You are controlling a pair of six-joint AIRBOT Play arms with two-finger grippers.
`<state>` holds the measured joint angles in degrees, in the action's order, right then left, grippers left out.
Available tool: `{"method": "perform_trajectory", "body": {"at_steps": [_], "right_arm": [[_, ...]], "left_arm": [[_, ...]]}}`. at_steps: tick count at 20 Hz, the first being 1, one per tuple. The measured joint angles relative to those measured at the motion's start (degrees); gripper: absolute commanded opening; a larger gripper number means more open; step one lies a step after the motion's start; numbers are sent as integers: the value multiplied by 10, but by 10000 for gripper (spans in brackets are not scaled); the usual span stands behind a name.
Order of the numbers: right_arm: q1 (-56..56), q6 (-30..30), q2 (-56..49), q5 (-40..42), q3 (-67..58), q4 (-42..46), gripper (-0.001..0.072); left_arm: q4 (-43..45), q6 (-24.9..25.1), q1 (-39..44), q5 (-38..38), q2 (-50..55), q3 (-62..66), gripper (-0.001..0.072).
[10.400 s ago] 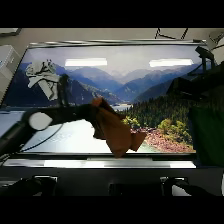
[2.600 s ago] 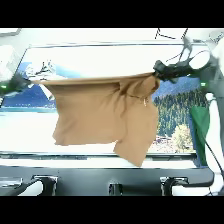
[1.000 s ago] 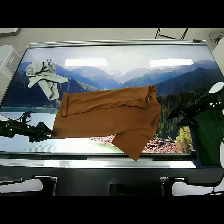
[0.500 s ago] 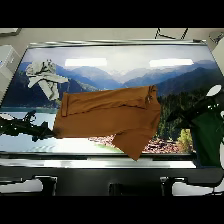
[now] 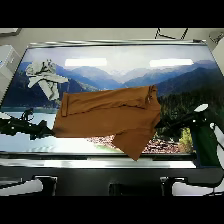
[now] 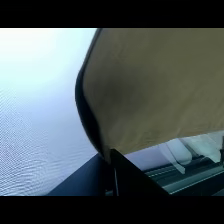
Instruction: Fold the clothes and pants, and hang the long-sleeved shirts on hangers.
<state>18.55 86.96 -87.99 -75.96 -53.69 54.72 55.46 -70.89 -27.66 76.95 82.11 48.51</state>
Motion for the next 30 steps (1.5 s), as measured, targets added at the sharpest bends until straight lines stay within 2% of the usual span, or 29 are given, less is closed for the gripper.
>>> {"method": "perform_trajectory", "body": {"at_steps": [1,4,8,11,14,18,24,30], "right_arm": [[-8,-4,0,9,7,-10,482],[-50,-6,0,54,17,-23,39],[-85,-4,7,52,-24,-18,37],[-93,-22,51,14,-152,13,37],[-96,-41,127,24,-349,75,38],[-96,-47,255,93,-544,174,38],[-96,-17,434,139,-615,234,37],[-96,27,509,148,-624,283,37]], "left_arm": [[0,0,0,0,-5,0,23],[0,-1,0,1,-21,2,22],[-24,-9,1,8,-52,48,20],[-62,-10,7,2,-99,159,21],[-91,-10,14,-53,-162,339,22],[-102,-9,16,-151,-252,541,22],[-84,-10,17,-210,-390,633,22],[-59,-27,17,-232,-448,647,22]]}}
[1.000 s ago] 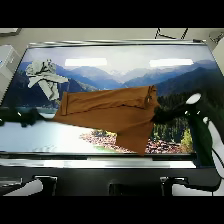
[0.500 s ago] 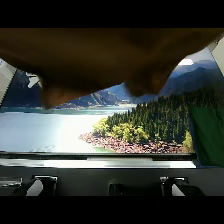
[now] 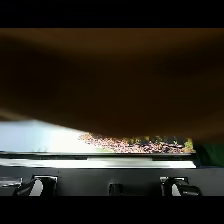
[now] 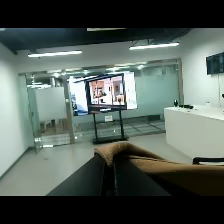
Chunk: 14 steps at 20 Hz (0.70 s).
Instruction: Fold the clothes and pants, and hang the long-sleeved shirts on hangers.
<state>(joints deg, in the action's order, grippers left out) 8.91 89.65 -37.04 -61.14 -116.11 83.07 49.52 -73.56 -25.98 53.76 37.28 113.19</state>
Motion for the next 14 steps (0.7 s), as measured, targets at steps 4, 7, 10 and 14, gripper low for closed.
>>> {"method": "perform_trajectory", "body": {"at_steps": [4,7,10,14], "right_arm": [[0,11,-34,-101,1,23,36],[-1,14,-129,-254,47,15,35],[-1,15,-232,-322,176,-36,35],[-1,21,-359,-241,352,-134,35]], "left_arm": [[4,-36,0,126,41,-17,21],[3,-56,10,240,105,-102,21],[12,-45,45,267,177,-255,21],[10,-28,96,188,292,-417,22]]}}
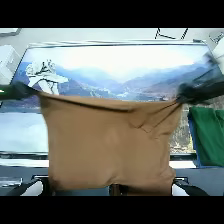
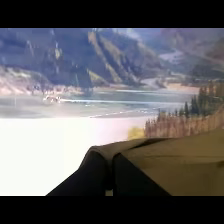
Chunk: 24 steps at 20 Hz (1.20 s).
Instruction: Fold the clothes and pants, and hang the long-sleeved shirts on hangers.
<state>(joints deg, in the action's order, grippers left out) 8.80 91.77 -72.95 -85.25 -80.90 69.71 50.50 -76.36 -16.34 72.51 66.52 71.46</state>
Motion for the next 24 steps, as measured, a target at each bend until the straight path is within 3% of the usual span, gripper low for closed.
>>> {"method": "perform_trajectory", "body": {"at_steps": [4,8,13,18,21,24], "right_arm": [[0,-9,-127,162,37,-135,35],[0,-17,-207,324,2,-212,36],[-1,-22,-278,414,-24,-253,36],[4,-28,-297,407,-41,-270,37],[28,-35,-271,321,-59,-258,38],[51,-27,-238,178,-64,-197,38]], "left_arm": [[-20,7,24,-115,129,-20,21],[-33,9,33,-177,217,36,22],[-39,10,48,-215,290,80,21],[-41,11,55,-215,320,102,22],[-33,26,42,-118,317,140,22],[17,28,31,27,304,157,22]]}}
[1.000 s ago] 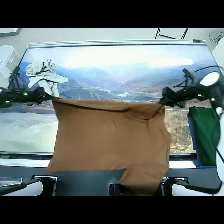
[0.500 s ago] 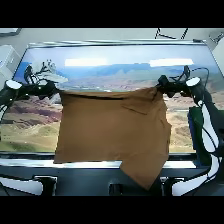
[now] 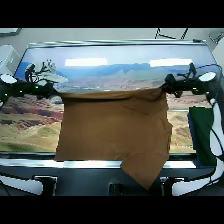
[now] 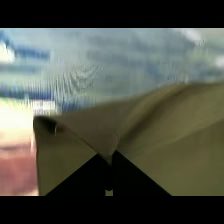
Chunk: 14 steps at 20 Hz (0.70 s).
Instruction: Fold the clothes and pants, and hang the long-sleeved shirts on hangers.
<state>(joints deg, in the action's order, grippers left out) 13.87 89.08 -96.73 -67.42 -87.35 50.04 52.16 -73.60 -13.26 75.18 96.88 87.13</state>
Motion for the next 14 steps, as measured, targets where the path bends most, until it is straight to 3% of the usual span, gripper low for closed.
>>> {"method": "perform_trajectory", "body": {"at_steps": [2,5,13,14], "right_arm": [[-2,15,11,-99,10,71,37],[-12,38,18,-173,44,155,37],[-17,80,22,-200,89,216,41],[-17,82,22,-199,91,216,140]], "left_arm": [[41,-10,-2,76,-5,-15,22],[76,-21,-3,135,-8,-61,22],[97,-27,6,160,-8,-129,24],[97,-27,7,155,-8,-131,79]]}}
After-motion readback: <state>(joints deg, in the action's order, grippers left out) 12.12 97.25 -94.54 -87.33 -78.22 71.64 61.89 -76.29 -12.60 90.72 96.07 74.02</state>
